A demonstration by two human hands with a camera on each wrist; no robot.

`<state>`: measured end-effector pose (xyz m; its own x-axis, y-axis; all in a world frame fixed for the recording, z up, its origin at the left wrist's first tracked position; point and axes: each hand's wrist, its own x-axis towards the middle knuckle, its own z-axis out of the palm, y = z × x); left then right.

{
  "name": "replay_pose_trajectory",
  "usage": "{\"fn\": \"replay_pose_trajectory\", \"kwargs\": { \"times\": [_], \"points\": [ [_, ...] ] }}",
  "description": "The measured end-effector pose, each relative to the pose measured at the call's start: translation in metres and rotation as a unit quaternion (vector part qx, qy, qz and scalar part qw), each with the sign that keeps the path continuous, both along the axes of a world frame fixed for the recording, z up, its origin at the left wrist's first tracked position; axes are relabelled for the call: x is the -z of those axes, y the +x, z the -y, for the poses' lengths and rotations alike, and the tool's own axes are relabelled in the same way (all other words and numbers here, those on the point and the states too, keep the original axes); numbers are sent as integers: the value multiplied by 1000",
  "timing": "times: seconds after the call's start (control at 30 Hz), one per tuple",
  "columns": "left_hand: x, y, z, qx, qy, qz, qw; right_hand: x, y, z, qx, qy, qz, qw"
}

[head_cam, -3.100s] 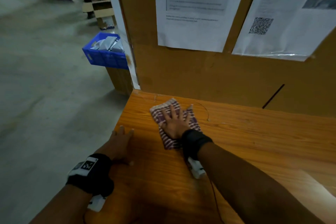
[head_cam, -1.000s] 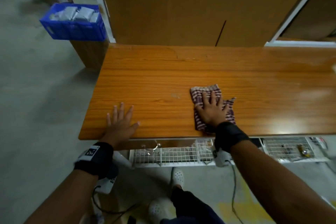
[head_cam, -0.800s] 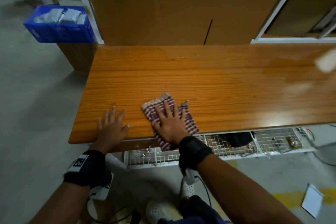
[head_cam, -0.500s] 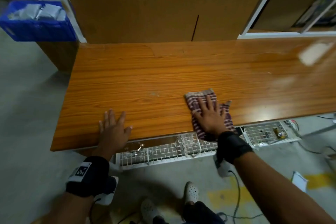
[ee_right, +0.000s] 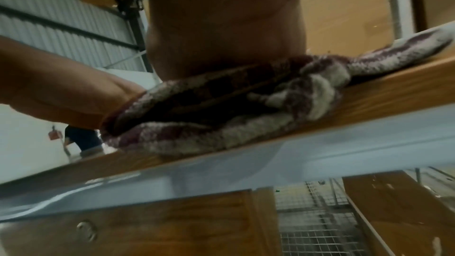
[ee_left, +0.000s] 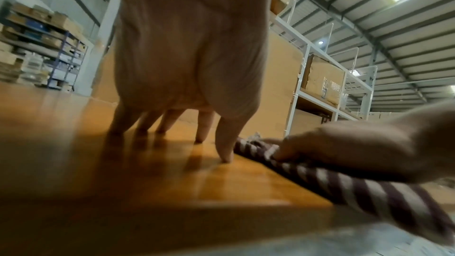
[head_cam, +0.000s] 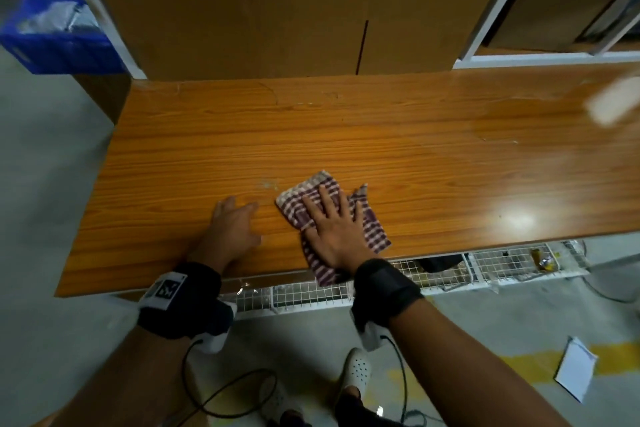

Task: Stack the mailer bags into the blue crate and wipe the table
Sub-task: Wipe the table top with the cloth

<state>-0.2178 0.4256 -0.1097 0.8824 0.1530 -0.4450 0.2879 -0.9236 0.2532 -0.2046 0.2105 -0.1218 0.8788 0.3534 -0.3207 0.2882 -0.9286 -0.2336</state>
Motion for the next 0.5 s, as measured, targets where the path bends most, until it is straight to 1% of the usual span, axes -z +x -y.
{"fn": "replay_pose_trajectory", "kwargs": {
  "times": [0.03, 0.1, 0.23, 0.27, 0.33, 0.4, 0.43, 0.5],
  "points": [
    [-4, 3, 2, -12, 3, -8, 1000, 0, 9, 18, 16, 4, -3, 1000],
    [-11, 6, 8, -24, 14, -19, 999, -1, 29, 64, 78, 7, -13, 997],
    [-14, 12, 20, -45, 36, -38, 998, -10, 63, 158, 189, 1, -40, 981],
    [-14, 16, 24, -50, 41, -48, 997, -12, 72, 170, 207, -3, -54, 977],
    [-15, 23, 30, -58, 41, -76, 995, -15, 87, 171, 224, -14, -82, 971],
    [-17, 32, 34, -57, 48, -102, 992, -19, 98, 147, 189, -31, -100, 976],
    [-19, 36, 36, -55, 53, -114, 991, -19, 100, 129, 150, -38, -105, 982],
    [-20, 42, 36, -50, 60, -133, 988, -20, 94, 85, 44, -49, -109, 992]
  ]
}}
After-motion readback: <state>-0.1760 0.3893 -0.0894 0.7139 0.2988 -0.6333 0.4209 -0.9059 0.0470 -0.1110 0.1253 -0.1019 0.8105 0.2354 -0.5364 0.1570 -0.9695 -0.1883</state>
